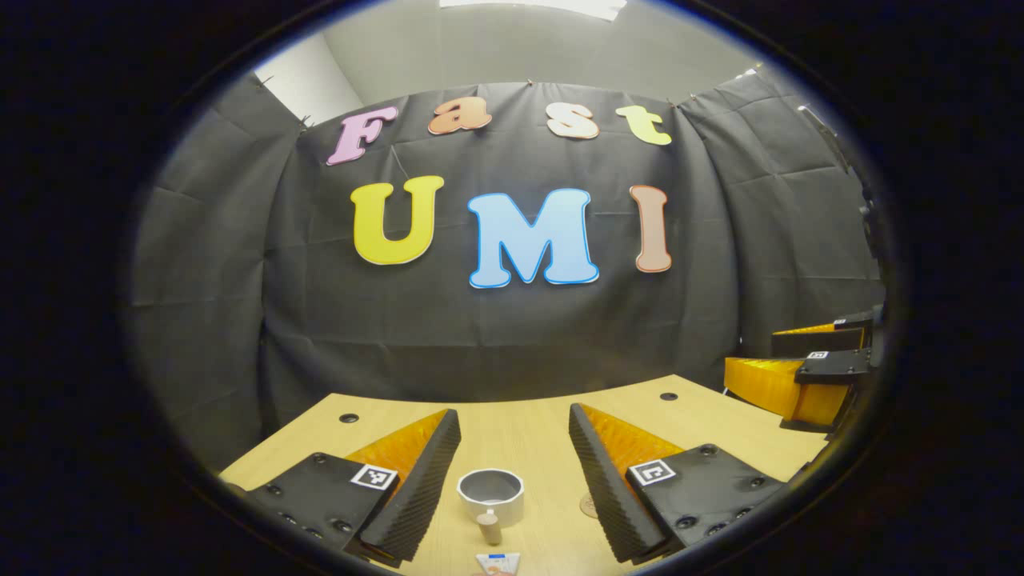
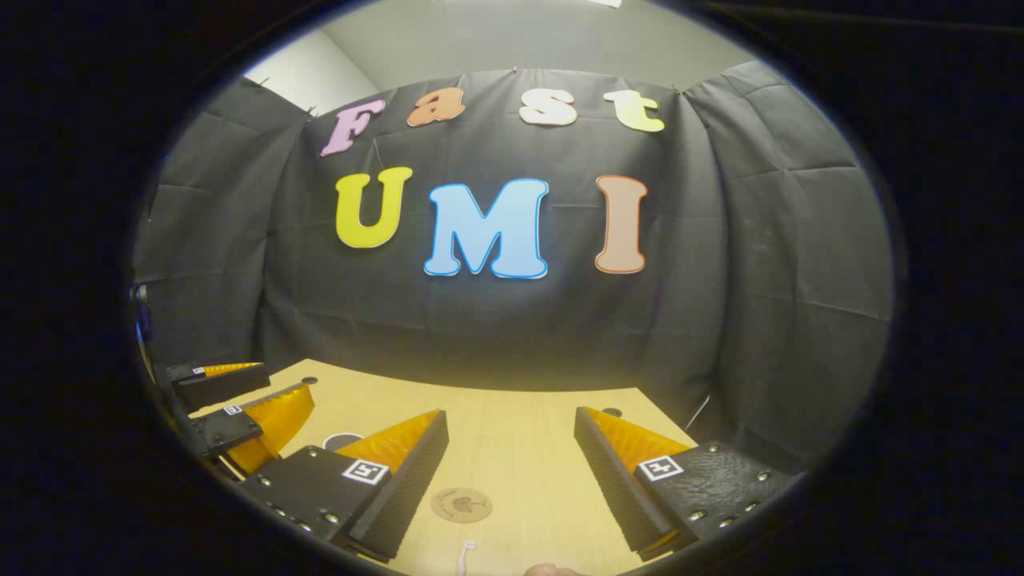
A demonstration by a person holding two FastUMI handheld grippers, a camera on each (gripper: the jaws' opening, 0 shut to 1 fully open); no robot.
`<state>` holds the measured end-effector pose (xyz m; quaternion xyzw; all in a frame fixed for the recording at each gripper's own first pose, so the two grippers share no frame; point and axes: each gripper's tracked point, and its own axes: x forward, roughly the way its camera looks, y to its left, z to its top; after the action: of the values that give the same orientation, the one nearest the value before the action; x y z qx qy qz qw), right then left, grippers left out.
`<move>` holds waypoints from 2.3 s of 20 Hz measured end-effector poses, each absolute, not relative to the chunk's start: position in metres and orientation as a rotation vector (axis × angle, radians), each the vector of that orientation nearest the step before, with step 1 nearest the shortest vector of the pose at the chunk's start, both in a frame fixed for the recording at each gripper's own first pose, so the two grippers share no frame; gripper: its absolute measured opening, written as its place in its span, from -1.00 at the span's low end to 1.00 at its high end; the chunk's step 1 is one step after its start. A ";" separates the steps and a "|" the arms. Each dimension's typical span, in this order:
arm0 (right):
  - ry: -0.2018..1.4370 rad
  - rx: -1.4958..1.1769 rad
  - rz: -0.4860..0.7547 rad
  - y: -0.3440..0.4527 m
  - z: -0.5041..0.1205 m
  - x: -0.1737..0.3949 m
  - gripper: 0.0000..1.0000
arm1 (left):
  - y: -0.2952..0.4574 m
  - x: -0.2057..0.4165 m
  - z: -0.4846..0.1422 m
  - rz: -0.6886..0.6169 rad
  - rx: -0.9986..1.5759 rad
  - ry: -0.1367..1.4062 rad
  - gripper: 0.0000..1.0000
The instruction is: Put the toothbrush and toothpaste on the desktop into the cup, then pick up the cup and place it on the coaster on the desktop.
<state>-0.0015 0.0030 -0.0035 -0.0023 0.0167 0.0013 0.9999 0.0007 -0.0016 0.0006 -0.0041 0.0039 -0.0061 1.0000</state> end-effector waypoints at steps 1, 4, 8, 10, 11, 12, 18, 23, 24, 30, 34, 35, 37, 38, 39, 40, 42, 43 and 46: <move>0.037 -0.007 0.000 0.003 -0.005 0.000 0.94 | -0.002 0.000 0.001 -0.014 -0.010 0.010 0.82; 0.073 -0.018 -0.004 0.004 -0.013 -0.001 0.94 | -0.004 0.000 -0.005 -0.019 -0.021 0.035 0.80; 0.136 -0.025 0.021 0.012 -0.028 -0.002 0.94 | -0.001 0.000 -0.028 -0.023 -0.034 0.114 0.82; 0.173 -0.022 0.040 0.016 -0.039 -0.002 0.94 | -0.001 -0.001 -0.040 -0.031 -0.050 0.165 0.77; 0.194 -0.014 0.054 0.020 -0.045 -0.002 0.93 | -0.001 -0.001 -0.047 -0.036 -0.056 0.195 0.80; 0.218 -0.002 0.063 0.024 -0.050 -0.002 0.94 | 0.000 -0.001 -0.056 -0.038 -0.059 0.232 0.82; 0.434 0.044 0.089 0.036 -0.100 -0.004 0.93 | 0.003 -0.008 -0.111 -0.044 -0.100 0.454 0.82; 0.597 0.036 0.109 0.044 -0.137 -0.014 0.95 | 0.004 -0.018 -0.156 -0.050 -0.139 0.640 0.79; 0.631 0.037 0.116 0.046 -0.141 -0.014 0.95 | 0.004 -0.021 -0.165 -0.048 -0.142 0.677 0.80; 0.831 0.034 0.137 0.052 -0.188 -0.032 0.96 | 0.009 -0.029 -0.207 -0.038 -0.174 0.876 0.83; 0.945 0.032 0.148 0.059 -0.215 -0.039 0.95 | 0.011 -0.041 -0.251 -0.031 -0.199 1.057 0.84; 0.974 0.030 0.149 0.058 -0.220 -0.041 0.95 | 0.011 -0.043 -0.258 -0.033 -0.200 1.091 0.84; 1.037 0.040 0.153 0.061 -0.234 -0.044 0.95 | 0.011 -0.049 -0.270 -0.037 -0.198 1.147 0.84; 1.070 0.050 0.152 0.063 -0.241 -0.047 0.95 | 0.011 -0.053 -0.275 -0.039 -0.198 1.173 0.84; 1.100 0.057 0.153 0.065 -0.248 -0.049 0.95 | 0.010 -0.057 -0.280 -0.039 -0.196 1.199 0.84; 1.129 0.060 0.153 0.065 -0.253 -0.052 0.96 | 0.010 -0.058 -0.285 -0.038 -0.198 1.221 0.84; 1.174 0.061 0.150 0.064 -0.263 -0.055 0.96 | 0.012 -0.063 -0.293 -0.036 -0.195 1.265 0.84; 1.192 0.066 0.152 0.065 -0.268 -0.057 0.96 | 0.012 -0.066 -0.298 -0.036 -0.194 1.285 0.84; 1.240 0.078 0.153 0.067 -0.276 -0.060 0.95 | 0.010 -0.072 -0.308 -0.044 -0.185 1.334 0.84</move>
<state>-0.0597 0.0671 -0.2756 0.0363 0.5803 0.0716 0.8104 -0.0717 0.0104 -0.3076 -0.0855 0.6176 -0.0205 0.7815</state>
